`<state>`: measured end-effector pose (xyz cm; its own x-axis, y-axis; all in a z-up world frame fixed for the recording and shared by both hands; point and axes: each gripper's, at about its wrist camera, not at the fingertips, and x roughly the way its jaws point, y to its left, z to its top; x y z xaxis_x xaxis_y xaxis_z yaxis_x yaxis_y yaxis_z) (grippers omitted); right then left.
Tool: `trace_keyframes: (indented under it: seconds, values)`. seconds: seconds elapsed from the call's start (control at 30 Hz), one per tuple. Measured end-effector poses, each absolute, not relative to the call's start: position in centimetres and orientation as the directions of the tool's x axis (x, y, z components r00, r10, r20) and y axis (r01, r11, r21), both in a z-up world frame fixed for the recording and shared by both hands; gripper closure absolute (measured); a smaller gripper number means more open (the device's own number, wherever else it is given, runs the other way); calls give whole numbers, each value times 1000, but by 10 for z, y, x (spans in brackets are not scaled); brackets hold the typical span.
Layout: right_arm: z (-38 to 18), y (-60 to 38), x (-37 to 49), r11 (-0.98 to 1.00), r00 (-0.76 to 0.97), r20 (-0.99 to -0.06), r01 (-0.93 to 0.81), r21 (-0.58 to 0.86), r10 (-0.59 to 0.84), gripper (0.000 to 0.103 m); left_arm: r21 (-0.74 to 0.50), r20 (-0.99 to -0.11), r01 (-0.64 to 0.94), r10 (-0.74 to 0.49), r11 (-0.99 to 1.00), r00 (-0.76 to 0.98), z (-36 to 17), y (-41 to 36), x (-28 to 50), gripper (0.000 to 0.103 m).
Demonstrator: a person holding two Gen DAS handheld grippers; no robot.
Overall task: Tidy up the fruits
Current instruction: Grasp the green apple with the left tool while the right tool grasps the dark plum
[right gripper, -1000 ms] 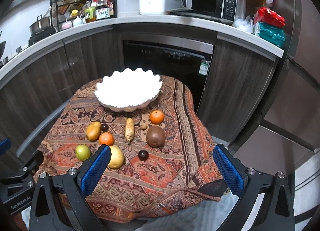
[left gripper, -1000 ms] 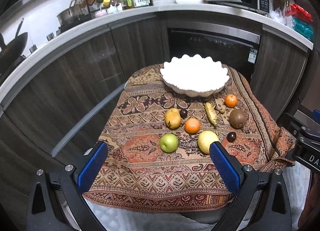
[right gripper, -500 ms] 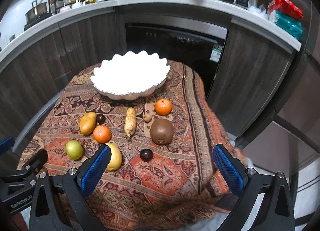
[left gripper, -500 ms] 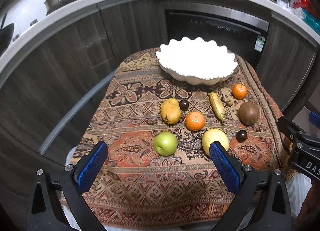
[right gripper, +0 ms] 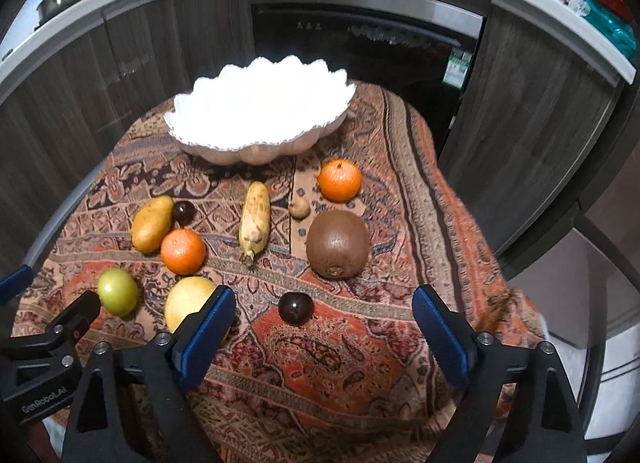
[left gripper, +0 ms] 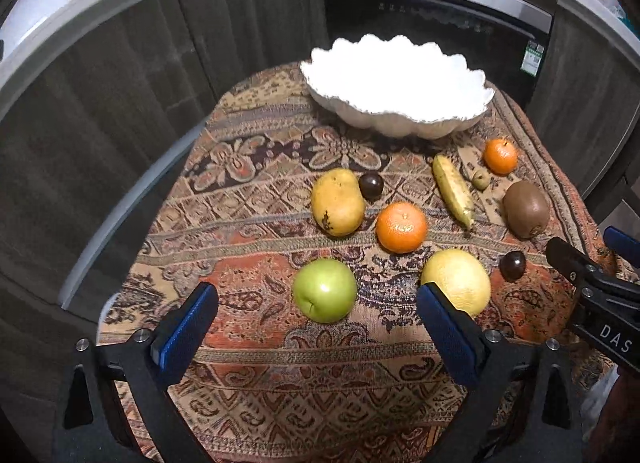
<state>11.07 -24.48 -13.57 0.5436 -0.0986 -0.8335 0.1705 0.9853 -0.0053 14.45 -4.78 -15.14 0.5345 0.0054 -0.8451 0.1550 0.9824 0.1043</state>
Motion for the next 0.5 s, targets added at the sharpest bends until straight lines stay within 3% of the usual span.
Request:
trace_keyframes:
  seconds: [0.37,0.5]
  values:
    - [-177,-243,131,988,462,-885,154,8,-65,29,103,-872,137,24,985,488,-188,-49,169,7]
    - [-185,-241,135,988,442,-895,154,6,-63,32,100,-888,151,20,984,459,-199,-50,175,20]
